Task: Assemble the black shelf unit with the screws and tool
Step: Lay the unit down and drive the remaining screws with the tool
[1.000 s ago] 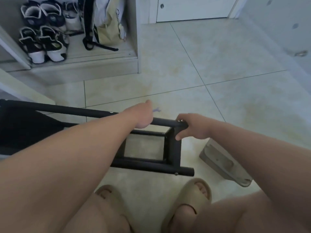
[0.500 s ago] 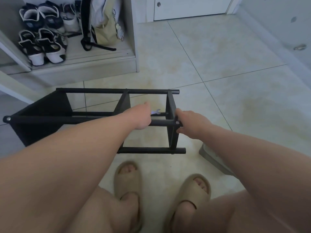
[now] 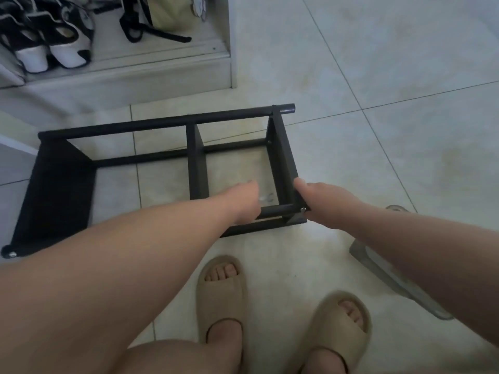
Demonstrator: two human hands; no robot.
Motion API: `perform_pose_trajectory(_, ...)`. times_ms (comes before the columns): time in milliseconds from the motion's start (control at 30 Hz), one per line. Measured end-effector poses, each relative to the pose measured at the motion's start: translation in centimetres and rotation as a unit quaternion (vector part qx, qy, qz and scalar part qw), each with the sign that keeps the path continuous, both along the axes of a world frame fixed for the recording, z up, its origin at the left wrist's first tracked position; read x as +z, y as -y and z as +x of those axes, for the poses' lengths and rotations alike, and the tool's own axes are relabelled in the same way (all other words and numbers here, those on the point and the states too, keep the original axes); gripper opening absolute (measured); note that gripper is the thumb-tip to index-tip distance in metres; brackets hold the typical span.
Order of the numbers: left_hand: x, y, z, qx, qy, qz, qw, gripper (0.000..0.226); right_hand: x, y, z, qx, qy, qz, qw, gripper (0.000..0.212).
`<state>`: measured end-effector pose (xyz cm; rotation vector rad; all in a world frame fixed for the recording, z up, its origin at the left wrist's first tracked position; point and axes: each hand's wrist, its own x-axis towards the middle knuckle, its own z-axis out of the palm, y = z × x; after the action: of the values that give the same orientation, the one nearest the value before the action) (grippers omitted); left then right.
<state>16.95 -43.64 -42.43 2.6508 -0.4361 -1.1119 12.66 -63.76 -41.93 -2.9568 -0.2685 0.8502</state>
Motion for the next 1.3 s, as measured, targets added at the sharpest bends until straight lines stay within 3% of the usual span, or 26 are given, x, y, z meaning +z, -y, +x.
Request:
perform_pose_trajectory(167, -0.1, 0.9, 0.1, -0.042, -0.039, 0.059, 0.997, 0.026, -0.7, 0.2, -0.4, -0.042, -0.048, 0.022, 0.998, 0.034)
perform_pose_trajectory(333, 1.6, 1.1, -1.7, -0.099, -0.049, 0.088, 0.990, 0.029, 1.9, -0.1, -1.7, -0.056, -0.121, 0.012, 0.991, 0.057)
perform_pose_trajectory(533, 3.6, 0.7, -2.6, -0.106, -0.020, 0.081, 0.991, 0.027, 5.0, -0.2, -3.1, -0.052, -0.081, -0.001, 0.995, 0.063)
perform_pose_trajectory(667, 3.2, 0.7, -2.6, -0.062, -0.008, 0.055, 0.997, 0.022, 4.9, 0.4, -2.2, -0.026, -0.046, -0.025, 0.998, 0.073)
perform_pose_trajectory(833, 0.5, 0.9, -0.6, 0.052, 0.018, -0.021, 0.998, 0.019, 1.7, 1.6, -1.2, 0.002, -0.015, -0.001, 1.000, 0.106)
perform_pose_trajectory(1067, -6.4, 1.4, 0.4, 0.215, -0.034, -0.149, 0.965, 0.012, -3.7, 3.6, 0.3, 0.074, 0.002, 0.031, 0.997, 0.142)
perform_pose_trajectory(1300, -8.2, 0.7, 1.4, 0.209, -0.106, -0.187, 0.954, 0.015, -5.4, 4.9, 3.0, 0.169, 0.037, 0.036, 0.984, 0.148)
